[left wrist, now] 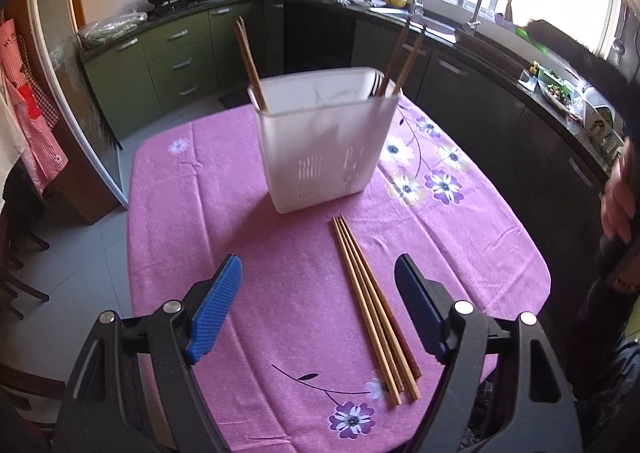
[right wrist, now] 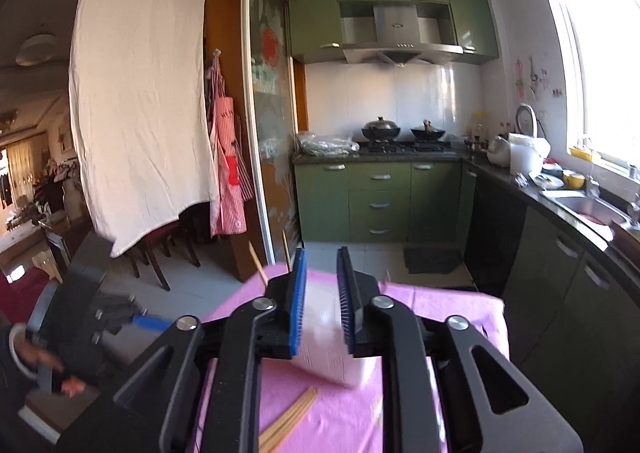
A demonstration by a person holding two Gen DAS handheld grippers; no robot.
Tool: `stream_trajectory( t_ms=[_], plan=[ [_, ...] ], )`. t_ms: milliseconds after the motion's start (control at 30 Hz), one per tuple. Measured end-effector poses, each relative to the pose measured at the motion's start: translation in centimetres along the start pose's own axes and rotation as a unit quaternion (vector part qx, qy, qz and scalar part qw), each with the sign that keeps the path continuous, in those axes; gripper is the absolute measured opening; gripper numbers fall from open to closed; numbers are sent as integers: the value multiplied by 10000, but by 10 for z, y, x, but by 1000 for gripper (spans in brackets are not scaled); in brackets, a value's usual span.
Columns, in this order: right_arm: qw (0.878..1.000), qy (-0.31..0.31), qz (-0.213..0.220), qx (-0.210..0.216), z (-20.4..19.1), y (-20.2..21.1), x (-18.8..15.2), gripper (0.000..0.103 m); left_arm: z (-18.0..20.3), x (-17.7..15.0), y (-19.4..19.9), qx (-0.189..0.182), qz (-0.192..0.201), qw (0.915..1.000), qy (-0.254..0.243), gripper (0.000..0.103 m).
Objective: Organize utensils
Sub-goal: 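Grasp another wooden chopstick from the pile with the left gripper and lift it upright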
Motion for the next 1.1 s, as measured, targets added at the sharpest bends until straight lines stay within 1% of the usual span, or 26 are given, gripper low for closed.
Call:
stream_trajectory(
  t_ms=[100,133,167,233,300,367,433,500,600,733,800,933,1000,1100],
  plan=[
    [9991,-173,-369,-119,2,5,-45,21,7,-6,-28,-1,-339,9994,14,74],
    [9980,-245,-558,-188,3,4,-66,21,8,-8,-38,-14,-483,9988,37,73],
    [9965,-371,-724,-216,6,1,-84,21,10,-10,-49,-38,-626,9980,61,69],
    [9930,-658,-968,-143,12,-5,-114,21,12,-14,-72,-65,-931,9955,157,63],
    [9881,-969,-1189,-99,19,-10,-143,21,13,-17,-96,-17,-1189,9925,275,52],
    [9843,-1188,-1305,-47,25,-14,-160,21,13,-19,-112,24,-1359,9901,344,48],
    [9804,-1415,-1373,49,30,-18,-174,22,12,-21,-125,43,-1510,9877,398,46],
    [9780,-1519,-1425,68,33,-20,-181,25,12,-22,-135,40,-1611,9859,462,42],
    [9758,-1628,-1459,115,39,-22,-193,25,12,-22,-140,113,-1647,9853,445,41],
    [9745,-1709,-1445,169,42,-25,-189,25,13,-22,-143,226,-1684,9847,374,36],
    [9742,-1729,-1439,176,41,-26,-188,25,14,-22,-145,293,-1706,9843,336,31],
    [9728,-1789,-1454,222,42,-28,-188,25,17,-21,-150,376,-1749,9834,290,30],
    [9722,-1811,-1463,246,41,-28,-188,25,18,-21,-155,422,-1770,9829,267,26],
    [9718,-1821,-1474,265,41,-28,-189,25,27,-21,-165,467,-1787,9825,228,25]
  ],
)
Point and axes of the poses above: each gripper's, at about its wrist camera, not at the fingertips, and y roughly against the way its jaws point, z to its right, x to its top, the point moved 4 cm from there along -y, roughly the way its jaws point, and after that the axes turned 10 degrees about y, right-handed, at the moved point
